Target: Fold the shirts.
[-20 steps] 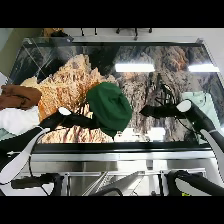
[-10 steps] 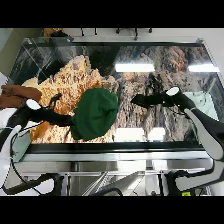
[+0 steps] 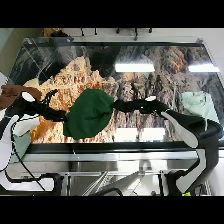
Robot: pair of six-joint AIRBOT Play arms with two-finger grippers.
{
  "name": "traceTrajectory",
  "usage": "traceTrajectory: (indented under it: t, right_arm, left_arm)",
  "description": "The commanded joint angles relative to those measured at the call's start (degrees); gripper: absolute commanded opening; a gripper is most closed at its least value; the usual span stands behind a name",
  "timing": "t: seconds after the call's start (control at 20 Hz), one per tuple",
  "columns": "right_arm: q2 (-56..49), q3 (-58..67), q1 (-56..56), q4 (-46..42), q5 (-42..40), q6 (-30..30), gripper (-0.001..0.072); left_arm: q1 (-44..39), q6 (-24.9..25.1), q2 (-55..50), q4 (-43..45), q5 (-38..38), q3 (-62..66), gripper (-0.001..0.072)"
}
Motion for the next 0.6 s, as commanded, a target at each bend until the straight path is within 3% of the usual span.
traceTrajectory:
  t: [0.0, 0.05, 0.15, 0.2, 0.3, 0.55]
  right_arm:
    - [-0.8, 1.7, 4.3, 2.5, -4.9, -2.8, 0.0523]
    - [-0.8, 2.8, 5.0, 2.5, -4.9, -4.0, 0.0336]
    - [-0.6, 6.0, 5.8, 2.3, -2.6, -6.0, 0.0061]
    - [0.2, 8.0, 5.7, 2.2, 0.0, -6.2, 0.0024]
    - [4.8, 11.4, 4.7, 1.1, 1.6, -6.1, 0.0023]
    - [25.3, 24.1, -5.6, -15.9, 3.5, 3.1, 0.0023]
  left_arm:
    - [-1.1, 0.3, -1.5, 0.1, -0.3, 2.7, 0.0012]
    - [-1.1, 0.3, -1.4, -0.4, 0.0, 2.7, 0.0012]
    - [-1.1, 0.1, -1.0, -2.0, 0.0, 2.8, 0.0011]
    - [-1.1, 0.1, 0.0, -2.6, 0.0, 2.8, 0.0011]
    - [-0.9, -1.3, 4.3, -2.8, 0.2, 5.5, 0.0011]
    - [4.2, -8.6, 20.1, -2.5, 0.1, 26.6, 0.0011]
